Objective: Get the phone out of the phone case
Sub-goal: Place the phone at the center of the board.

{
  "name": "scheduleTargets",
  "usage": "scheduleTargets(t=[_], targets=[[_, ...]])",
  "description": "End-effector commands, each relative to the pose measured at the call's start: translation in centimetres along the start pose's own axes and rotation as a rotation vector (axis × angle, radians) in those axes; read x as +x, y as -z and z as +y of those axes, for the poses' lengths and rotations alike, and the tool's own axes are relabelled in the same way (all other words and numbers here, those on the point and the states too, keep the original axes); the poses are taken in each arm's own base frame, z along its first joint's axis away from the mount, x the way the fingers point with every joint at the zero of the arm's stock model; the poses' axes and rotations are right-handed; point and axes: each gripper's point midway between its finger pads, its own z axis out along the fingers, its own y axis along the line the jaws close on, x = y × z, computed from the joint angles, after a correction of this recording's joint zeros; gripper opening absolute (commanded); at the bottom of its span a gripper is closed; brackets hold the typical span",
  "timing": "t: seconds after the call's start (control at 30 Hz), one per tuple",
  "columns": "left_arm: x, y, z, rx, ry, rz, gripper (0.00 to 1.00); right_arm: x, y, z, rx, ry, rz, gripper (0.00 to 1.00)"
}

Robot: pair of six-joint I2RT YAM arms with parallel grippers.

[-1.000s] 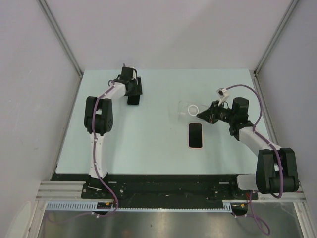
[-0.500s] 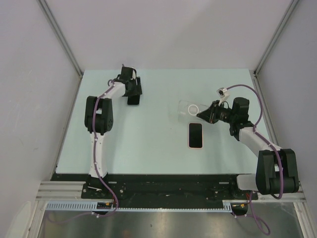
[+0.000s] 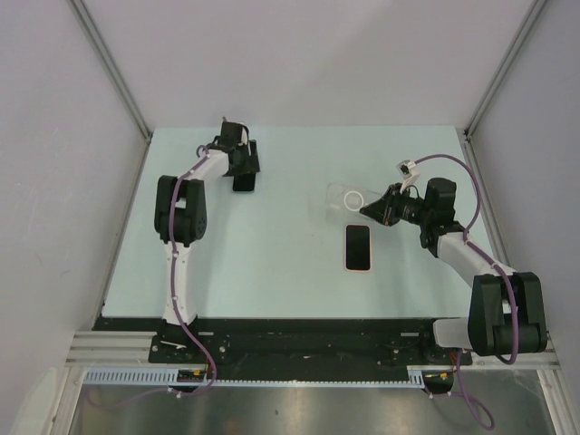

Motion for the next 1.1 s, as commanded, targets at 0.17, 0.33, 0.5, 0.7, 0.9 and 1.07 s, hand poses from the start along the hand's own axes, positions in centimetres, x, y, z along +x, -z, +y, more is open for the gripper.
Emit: scheduleTargets(t=[0.17,0.33,0.5,0.7,0.9,1.07], targets=[[-2.7,0.8,-0.6,0.022,0.035,-0.064,0.86,-1.5,0.5,0.9,-0.027,0.059,-0.047,0.00],[-2.7,1.0,-0.5,0.015,0.041,-0.066,0.89,-1.5,0.5,0.9,-0.028,0.059,-0.046,0.00],[-3.5,2.7,-0.9,0.037,0.049,-0.085,0.98,-1.4,0.5,0.9,-0.032,0.062,-0.044,0.00],[-5.9,7.3,-2.6,0.120,0.023,-0.148,1.00,-1.1,0.5,1.2,-0.047,0.080,-0.031,0.00],[-7.2,12.9,-5.7,0.268,-0.138,-0.229,1.00,0.5,0.2,3.0,-0.125,0.146,0.029,0.00],[-5.9,18.9,-10.3,0.536,-0.428,-0.342,1.00,2.2,0.1,5.0,-0.228,0.216,0.084,0.00]])
